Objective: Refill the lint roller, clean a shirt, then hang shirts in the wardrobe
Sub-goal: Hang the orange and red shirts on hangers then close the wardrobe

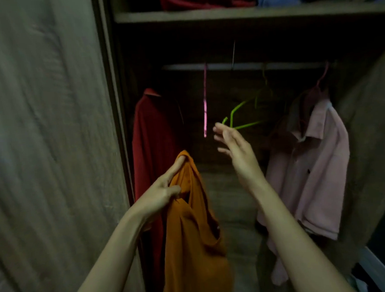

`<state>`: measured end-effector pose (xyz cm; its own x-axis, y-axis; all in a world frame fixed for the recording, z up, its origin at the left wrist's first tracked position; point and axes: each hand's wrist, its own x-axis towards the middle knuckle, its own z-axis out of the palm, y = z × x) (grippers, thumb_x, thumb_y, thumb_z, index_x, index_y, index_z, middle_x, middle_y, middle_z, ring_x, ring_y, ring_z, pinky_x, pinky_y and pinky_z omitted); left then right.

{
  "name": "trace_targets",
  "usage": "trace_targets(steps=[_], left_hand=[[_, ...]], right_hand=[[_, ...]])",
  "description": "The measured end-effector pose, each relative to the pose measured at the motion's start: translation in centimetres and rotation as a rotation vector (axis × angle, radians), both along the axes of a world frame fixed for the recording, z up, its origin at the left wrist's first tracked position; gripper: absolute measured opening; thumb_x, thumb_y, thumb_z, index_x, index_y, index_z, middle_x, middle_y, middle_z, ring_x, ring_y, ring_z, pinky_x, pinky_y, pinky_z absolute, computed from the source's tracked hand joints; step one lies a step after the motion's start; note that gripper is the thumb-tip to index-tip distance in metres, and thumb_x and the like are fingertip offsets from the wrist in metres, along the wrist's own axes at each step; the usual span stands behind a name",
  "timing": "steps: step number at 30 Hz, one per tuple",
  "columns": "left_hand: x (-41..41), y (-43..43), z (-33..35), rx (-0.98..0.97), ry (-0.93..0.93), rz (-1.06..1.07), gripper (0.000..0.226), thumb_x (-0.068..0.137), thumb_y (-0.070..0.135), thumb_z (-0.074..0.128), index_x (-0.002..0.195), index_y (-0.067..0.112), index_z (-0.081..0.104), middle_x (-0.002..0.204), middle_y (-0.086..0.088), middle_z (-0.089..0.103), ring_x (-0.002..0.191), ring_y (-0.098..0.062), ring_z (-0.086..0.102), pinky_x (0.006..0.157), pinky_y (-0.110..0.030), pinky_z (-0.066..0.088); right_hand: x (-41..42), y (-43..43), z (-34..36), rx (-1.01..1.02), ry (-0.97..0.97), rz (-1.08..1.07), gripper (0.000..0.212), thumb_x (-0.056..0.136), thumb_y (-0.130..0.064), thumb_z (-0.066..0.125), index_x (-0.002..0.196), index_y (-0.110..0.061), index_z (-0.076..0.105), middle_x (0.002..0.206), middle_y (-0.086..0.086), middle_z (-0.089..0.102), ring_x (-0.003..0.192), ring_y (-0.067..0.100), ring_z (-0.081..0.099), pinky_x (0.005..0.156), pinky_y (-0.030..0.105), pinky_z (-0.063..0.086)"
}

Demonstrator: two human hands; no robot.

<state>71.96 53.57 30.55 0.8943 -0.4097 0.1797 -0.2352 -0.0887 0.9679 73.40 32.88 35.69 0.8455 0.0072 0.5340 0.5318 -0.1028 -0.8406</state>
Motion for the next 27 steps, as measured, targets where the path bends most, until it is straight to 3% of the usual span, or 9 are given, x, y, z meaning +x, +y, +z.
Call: trace_targets(steps=[2, 6, 9, 10, 12, 14, 17, 23, 27], left_hand=[[0.6, 0.3, 1.2, 0.053, -0.044, 0.031, 0.085, 0.086, -0.012, 0.044, 0.149, 0.039, 0.018, 0.157, 0.012, 0.023, 0.089, -0.001, 0.056, 0.074, -0.022, 0.045], [1.8, 1.6, 3.4, 0.082, -0.071, 0.084, 0.084, 0.087, -0.014, 0.041, 0.153, 0.032, 0.016, 0.158, 0.009, 0.020, 0.083, 0.014, 0.059, 0.070, -0.013, 0.048], [2.3, 2.5, 5.0, 0.049, -0.074, 0.112, 0.082, 0.087, -0.013, 0.041, 0.151, 0.035, 0.019, 0.158, 0.007, 0.022, 0.074, 0.005, 0.062, 0.063, -0.015, 0.049], [2.4, 2.7, 5.4, 0.039, -0.074, 0.115, 0.082, 0.087, -0.013, 0.040, 0.151, 0.035, 0.019, 0.158, 0.006, 0.024, 0.067, 0.003, 0.061, 0.059, -0.016, 0.047], [2.5, 3.1, 6.1, 0.027, -0.077, 0.112, 0.082, 0.088, -0.013, 0.040, 0.150, 0.036, 0.020, 0.157, 0.004, 0.025, 0.056, 0.001, 0.056, 0.053, -0.016, 0.045], [2.7, 3.6, 6.5, 0.029, -0.080, 0.112, 0.082, 0.088, -0.012, 0.040, 0.150, 0.037, 0.019, 0.157, 0.003, 0.025, 0.055, -0.001, 0.054, 0.054, -0.017, 0.045], [3.1, 4.4, 6.7, 0.035, -0.090, 0.115, 0.082, 0.089, -0.010, 0.041, 0.150, 0.039, 0.018, 0.158, 0.006, 0.021, 0.063, 0.002, 0.060, 0.058, -0.018, 0.048], [3.9, 5.6, 6.7, 0.033, -0.110, 0.152, 0.080, 0.091, -0.008, 0.042, 0.151, 0.038, 0.018, 0.158, 0.002, 0.019, 0.081, -0.002, 0.062, 0.065, -0.018, 0.051], [5.0, 5.1, 6.4, 0.075, -0.134, 0.163, 0.078, 0.092, -0.007, 0.041, 0.151, 0.037, 0.017, 0.158, 0.008, 0.017, 0.102, -0.003, 0.055, 0.073, -0.017, 0.050]], right_hand=[[2.4, 1.7, 2.5, 0.056, -0.013, -0.006, 0.035, 0.102, -0.029, 0.033, 0.136, -0.024, 0.045, 0.143, -0.001, 0.045, 0.131, 0.011, 0.043, 0.103, 0.026, 0.039], [8.3, 4.2, 5.5, -0.048, 0.090, -0.209, 0.057, 0.100, -0.035, 0.040, 0.149, -0.013, 0.021, 0.156, 0.006, 0.024, 0.142, 0.022, 0.026, 0.104, 0.028, 0.037], [11.8, 5.2, 6.0, -0.051, 0.209, -0.319, 0.071, 0.096, -0.027, 0.053, 0.150, -0.008, 0.012, 0.155, 0.014, 0.025, 0.142, 0.029, 0.027, 0.110, 0.038, 0.032], [12.8, 5.4, 6.0, -0.020, 0.249, -0.345, 0.070, 0.095, -0.022, 0.054, 0.150, -0.007, 0.013, 0.151, 0.016, 0.032, 0.137, 0.030, 0.035, 0.104, 0.038, 0.040], [14.3, 5.6, 5.8, 0.085, 0.298, -0.345, 0.061, 0.095, -0.013, 0.052, 0.147, -0.004, 0.022, 0.134, 0.018, 0.052, 0.112, 0.026, 0.060, 0.073, 0.031, 0.055], [15.0, 5.8, 5.8, 0.171, 0.289, -0.355, 0.042, 0.095, -0.008, 0.049, 0.136, -0.001, 0.041, 0.111, 0.015, 0.064, 0.078, 0.015, 0.064, 0.055, 0.020, 0.050], [15.8, 5.8, 6.1, 0.199, 0.241, -0.407, 0.027, 0.094, -0.008, 0.051, 0.119, -0.001, 0.059, 0.095, 0.010, 0.065, 0.066, 0.010, 0.054, 0.055, 0.019, 0.041], [11.4, 5.5, 5.5, 0.163, 0.117, -0.333, 0.022, 0.095, -0.012, 0.051, 0.115, -0.011, 0.062, 0.083, -0.002, 0.064, 0.071, 0.010, 0.057, 0.062, 0.024, 0.045], [5.8, 3.7, 0.8, 0.204, 0.110, -0.228, 0.021, 0.095, -0.015, 0.054, 0.113, -0.020, 0.062, 0.067, -0.002, 0.058, 0.043, 0.004, 0.044, 0.039, 0.020, 0.035]])
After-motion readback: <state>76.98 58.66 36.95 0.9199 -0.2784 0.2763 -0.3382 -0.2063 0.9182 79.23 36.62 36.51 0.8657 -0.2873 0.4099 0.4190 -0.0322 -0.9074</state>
